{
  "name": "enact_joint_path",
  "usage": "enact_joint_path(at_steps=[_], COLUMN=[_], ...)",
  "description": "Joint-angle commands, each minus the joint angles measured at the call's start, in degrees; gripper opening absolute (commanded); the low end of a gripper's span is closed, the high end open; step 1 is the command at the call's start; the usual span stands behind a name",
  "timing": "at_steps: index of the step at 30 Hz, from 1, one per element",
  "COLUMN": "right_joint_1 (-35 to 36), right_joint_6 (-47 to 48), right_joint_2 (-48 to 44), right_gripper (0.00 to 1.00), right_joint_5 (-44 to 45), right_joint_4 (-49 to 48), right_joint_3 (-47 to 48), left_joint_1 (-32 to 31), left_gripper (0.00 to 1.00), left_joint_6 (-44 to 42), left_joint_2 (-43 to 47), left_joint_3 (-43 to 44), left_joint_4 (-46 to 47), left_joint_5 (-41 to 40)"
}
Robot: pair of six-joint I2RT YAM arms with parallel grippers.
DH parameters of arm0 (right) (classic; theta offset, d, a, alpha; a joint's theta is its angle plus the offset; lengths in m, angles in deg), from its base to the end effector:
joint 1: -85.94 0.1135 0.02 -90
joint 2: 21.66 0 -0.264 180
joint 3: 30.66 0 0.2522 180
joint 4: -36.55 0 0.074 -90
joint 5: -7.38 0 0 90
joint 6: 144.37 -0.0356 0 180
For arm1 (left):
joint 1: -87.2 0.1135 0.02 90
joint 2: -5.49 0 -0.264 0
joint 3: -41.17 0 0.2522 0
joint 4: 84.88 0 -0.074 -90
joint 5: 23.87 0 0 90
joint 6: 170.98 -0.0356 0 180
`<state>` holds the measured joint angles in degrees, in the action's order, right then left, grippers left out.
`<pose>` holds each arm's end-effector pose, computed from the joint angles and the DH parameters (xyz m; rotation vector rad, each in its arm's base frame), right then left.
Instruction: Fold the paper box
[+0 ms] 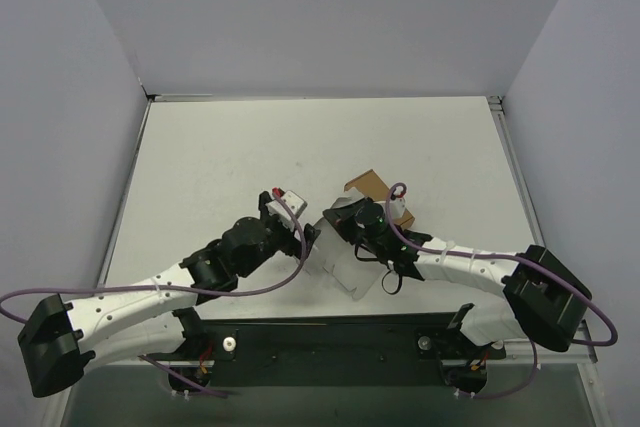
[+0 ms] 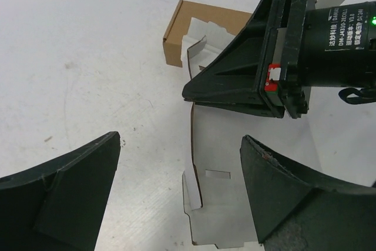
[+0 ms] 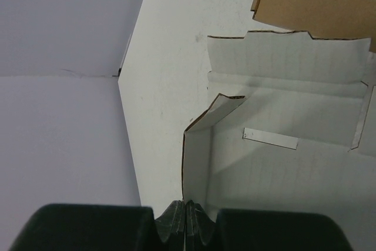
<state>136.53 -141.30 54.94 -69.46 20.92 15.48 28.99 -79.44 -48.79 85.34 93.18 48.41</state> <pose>0.1848 0.2122 0.2147 0.8262 1.9236 1.4089 0.1249 -0.1810 0.2610 0.6479 1.6750 -0.4772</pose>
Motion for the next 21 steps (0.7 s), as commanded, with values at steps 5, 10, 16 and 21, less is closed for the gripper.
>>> enact_joint_path(at_steps=[5,10,16,21], right_joint_1=[0.6,0.6,0.6,0.6], right_joint_6=[0.5,0.5,0.8,0.9], right_joint_2=[-2.4,-3.3,-3.5,-4.3], right_gripper=[0.0,0.0,0.0,0.0], right_joint_5=[2.0,2.2,2.2,2.4], right_joint_4=[-2.7,-2.6,-2.8,-2.6], right_joint_3=[0.1,-0.3,-0.2,-0.7], left_joint_1=[1.9,1.9,1.9,1.9], left_gripper=[0.93,0.93,0.89,0.39], left_joint_6=[21.3,26.8,29.0,28.1], left_joint_2=[-0.7,1.6,0.6,-1.3], left_joint_3=[1.7,-1.8,-4.6,-4.2], left_joint_4=[-11.6,-11.7,-8.7,-7.6], left_joint_5=[7.4,6.2,8.7,9.8])
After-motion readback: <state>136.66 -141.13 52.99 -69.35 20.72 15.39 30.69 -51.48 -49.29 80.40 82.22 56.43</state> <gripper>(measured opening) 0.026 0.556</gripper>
